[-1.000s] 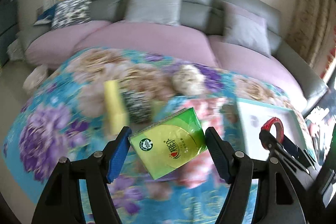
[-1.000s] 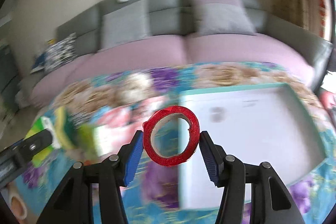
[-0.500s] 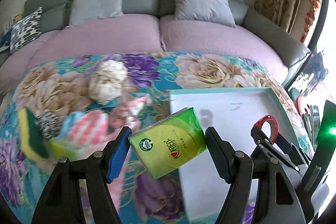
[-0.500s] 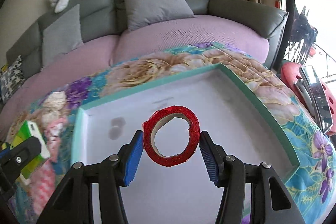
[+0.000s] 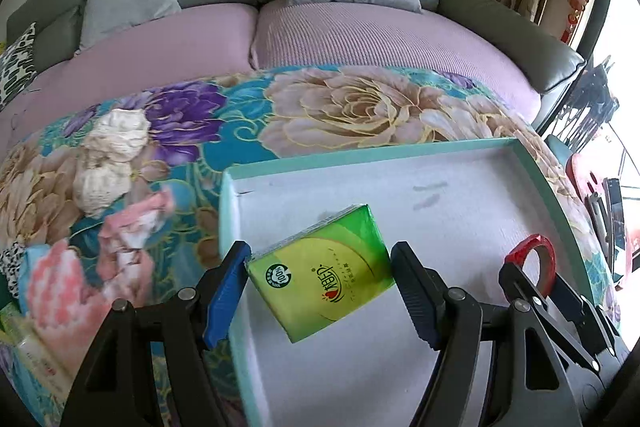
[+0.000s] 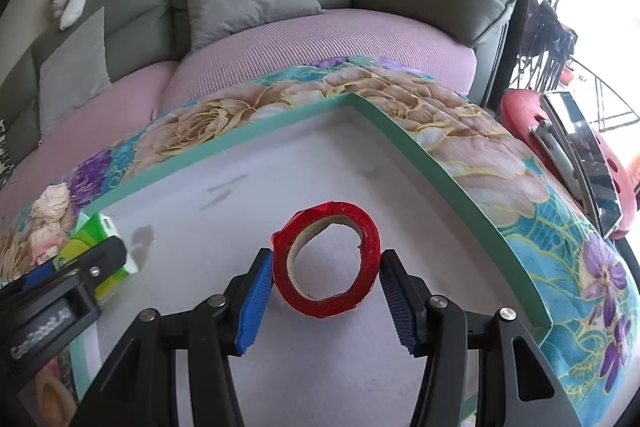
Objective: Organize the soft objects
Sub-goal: 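Carry the tape roll and tissue pack into the tray and open both tools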
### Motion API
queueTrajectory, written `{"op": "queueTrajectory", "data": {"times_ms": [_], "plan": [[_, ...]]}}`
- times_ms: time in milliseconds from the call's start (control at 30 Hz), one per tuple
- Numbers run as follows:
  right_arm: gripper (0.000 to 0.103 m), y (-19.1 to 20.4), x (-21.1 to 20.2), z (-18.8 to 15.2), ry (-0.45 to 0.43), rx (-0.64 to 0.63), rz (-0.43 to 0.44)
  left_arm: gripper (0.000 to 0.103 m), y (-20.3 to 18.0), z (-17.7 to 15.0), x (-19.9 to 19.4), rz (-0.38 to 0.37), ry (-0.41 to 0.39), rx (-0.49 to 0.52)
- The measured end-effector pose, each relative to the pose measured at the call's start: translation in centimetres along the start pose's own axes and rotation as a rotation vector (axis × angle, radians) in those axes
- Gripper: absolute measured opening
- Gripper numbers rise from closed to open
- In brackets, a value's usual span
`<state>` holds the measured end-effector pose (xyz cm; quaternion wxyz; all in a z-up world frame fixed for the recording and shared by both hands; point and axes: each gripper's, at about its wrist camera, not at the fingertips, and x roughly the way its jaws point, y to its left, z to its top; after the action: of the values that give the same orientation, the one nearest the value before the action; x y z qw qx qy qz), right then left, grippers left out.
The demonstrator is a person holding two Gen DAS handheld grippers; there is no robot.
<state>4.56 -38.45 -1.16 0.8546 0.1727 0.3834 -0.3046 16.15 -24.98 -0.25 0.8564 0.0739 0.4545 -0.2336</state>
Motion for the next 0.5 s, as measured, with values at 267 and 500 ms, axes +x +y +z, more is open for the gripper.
{"op": "queueTrajectory", "data": {"times_ms": [267,500], "plan": [[0.057,0.2,-0.5,0.0,0.001,-0.021,-0.001,0.087,0.6,0.1,-0.5,0.005,-0.013,-0.032],[0.065,0.6,-0.8,0.0,0.002,-0.049,-0.005,0.091,2.6,0.4,-2.0,0.039,-0.046,-0.094]]}}
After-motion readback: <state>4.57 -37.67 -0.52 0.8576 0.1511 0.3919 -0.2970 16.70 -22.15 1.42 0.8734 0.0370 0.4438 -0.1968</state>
